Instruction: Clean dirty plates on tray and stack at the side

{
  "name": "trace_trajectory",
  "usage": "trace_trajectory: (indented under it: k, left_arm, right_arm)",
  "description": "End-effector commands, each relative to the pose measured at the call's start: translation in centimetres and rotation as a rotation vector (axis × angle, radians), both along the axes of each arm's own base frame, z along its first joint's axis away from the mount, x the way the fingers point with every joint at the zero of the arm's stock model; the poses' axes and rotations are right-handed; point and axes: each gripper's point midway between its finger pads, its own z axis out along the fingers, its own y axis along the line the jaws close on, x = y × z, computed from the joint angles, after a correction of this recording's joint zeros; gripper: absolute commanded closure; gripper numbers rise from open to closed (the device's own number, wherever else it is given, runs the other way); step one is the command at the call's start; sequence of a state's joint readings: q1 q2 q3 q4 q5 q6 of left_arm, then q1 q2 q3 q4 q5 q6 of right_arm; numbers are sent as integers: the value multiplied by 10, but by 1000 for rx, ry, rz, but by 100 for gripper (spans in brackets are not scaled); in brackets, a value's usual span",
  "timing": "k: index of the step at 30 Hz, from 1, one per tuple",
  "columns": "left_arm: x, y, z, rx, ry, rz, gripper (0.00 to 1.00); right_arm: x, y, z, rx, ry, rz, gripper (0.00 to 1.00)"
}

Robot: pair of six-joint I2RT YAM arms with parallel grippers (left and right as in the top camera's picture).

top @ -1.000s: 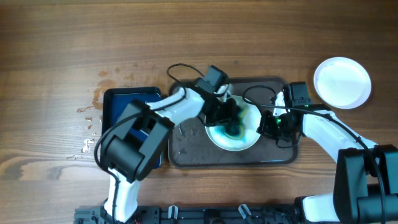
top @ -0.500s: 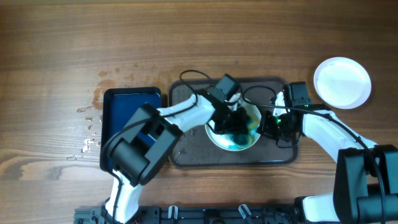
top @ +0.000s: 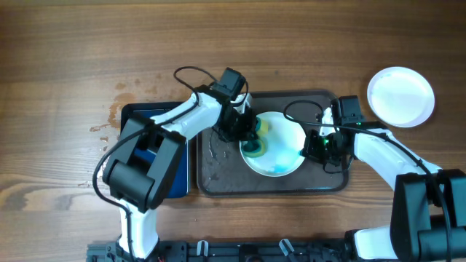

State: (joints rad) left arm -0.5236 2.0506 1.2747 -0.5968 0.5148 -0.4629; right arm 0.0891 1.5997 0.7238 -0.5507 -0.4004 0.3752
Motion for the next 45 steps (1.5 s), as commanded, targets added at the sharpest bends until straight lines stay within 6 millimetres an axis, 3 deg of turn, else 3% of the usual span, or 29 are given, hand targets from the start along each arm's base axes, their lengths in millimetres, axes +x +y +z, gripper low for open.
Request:
trace_trajectory:
  k: [1,13,22,39,45]
  left_arm:
    - [16,54,-63,360,-153,-23,96]
    - [12,0,-51,349,-379,-375,96]
    - [34,-39,-27,308,-526,-381,96]
    - [77,-85,26,178,-710,-351,96]
    - [83,-92,32,157,-765,-384,96]
  right_arm:
    - [-15,-2,-8,-23,48,34,96]
    - [-16,-3,-8,-26,53,34,96]
    - [-16,-3,-8,-27,52,34,96]
    - [-15,-4,-8,-30,49,35,96]
    - [-15,-4,-8,-30,50,35,96]
